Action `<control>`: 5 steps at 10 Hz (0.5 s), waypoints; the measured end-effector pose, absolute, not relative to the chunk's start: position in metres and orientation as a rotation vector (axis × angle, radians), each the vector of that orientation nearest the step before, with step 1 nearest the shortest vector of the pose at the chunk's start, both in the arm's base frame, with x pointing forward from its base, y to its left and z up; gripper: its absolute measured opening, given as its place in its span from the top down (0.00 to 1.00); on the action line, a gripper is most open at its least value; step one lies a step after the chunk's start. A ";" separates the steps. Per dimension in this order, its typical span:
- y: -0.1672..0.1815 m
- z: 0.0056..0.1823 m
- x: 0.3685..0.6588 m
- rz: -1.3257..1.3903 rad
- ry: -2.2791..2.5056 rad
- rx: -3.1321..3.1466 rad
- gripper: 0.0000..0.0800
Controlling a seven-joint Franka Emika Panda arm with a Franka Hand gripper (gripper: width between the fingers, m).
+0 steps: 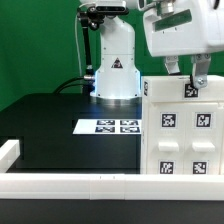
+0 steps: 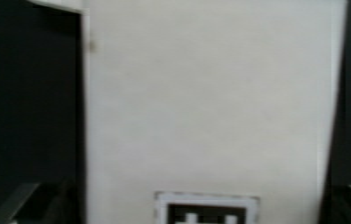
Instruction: Assemble cabinet
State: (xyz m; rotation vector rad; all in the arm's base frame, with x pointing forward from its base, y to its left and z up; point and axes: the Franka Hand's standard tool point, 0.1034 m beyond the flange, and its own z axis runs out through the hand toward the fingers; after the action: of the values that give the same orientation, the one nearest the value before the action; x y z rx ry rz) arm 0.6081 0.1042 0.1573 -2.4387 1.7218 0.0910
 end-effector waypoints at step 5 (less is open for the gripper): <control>0.110 0.177 0.605 0.125 1.384 -2.647 0.19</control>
Offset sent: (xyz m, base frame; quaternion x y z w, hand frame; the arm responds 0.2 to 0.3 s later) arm 0.0000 0.0000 0.0000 0.0000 0.0000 -0.1296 0.9916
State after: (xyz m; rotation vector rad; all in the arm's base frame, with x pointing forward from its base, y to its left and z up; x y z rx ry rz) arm 0.6047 0.1097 0.1767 -2.6468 1.3836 0.1255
